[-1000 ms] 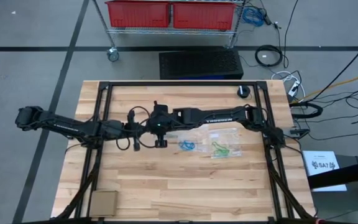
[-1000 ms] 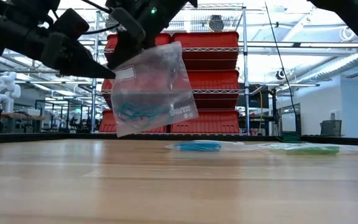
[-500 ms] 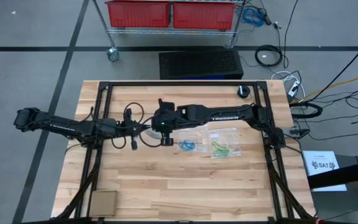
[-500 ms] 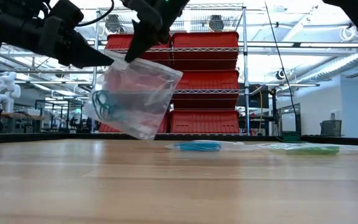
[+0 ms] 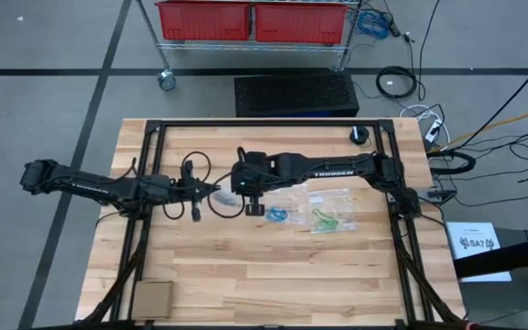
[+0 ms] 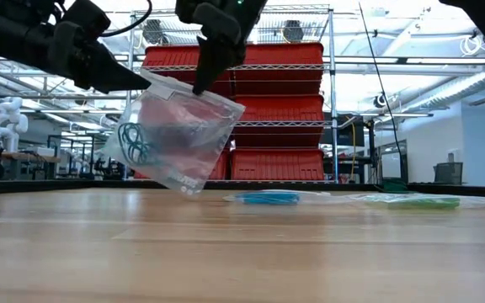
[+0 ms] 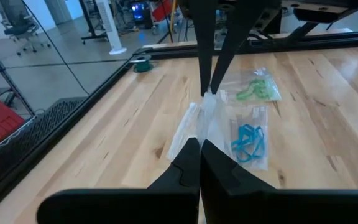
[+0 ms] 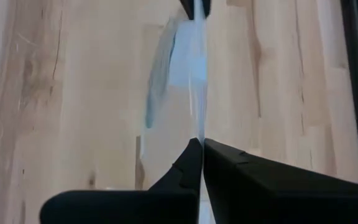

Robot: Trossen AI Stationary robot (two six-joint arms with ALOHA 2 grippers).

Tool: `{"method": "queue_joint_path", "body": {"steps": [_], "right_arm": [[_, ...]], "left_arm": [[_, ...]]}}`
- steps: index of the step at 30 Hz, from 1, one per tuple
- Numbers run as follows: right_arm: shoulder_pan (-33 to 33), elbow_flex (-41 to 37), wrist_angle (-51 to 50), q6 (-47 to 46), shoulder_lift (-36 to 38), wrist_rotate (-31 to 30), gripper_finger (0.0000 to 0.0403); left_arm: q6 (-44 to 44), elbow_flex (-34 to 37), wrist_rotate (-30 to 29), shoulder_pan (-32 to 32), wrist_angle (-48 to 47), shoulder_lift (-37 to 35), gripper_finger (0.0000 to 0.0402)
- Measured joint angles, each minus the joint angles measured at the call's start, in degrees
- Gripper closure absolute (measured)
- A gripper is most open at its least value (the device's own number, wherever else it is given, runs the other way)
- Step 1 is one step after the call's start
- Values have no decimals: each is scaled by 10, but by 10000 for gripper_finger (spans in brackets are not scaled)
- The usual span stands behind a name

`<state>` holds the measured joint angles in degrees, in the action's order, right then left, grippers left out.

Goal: Sort rubber bands
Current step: Close the left zip lock bag

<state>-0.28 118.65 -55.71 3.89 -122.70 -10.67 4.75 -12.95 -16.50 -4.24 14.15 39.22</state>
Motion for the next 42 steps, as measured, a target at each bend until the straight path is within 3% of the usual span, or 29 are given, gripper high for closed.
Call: {"method": "queue_joint_path", "body": {"steps": [4, 13, 17, 25, 34, 42], "right_arm": [[-1, -1, 9, -13, 8, -1, 385], [0, -1, 97, 0, 11, 4, 274], [-1, -1, 132, 16, 4, 49, 253], [-5, -1, 149, 43, -23, 61, 283], [-15, -1, 146, 47, -27, 44, 391], [-16, 0, 112, 43, -25, 47, 370]], "left_arm": [[-1, 0, -6, 0, -9, 0, 401], [-12, 0, -7, 1, -16, 0, 401], [-14, 0, -7, 1, -15, 0, 401], [-14, 0, -5, 1, -16, 0, 401], [-14, 0, -1, 1, -14, 0, 401], [-14, 0, 0, 1, -15, 0, 401]]}}
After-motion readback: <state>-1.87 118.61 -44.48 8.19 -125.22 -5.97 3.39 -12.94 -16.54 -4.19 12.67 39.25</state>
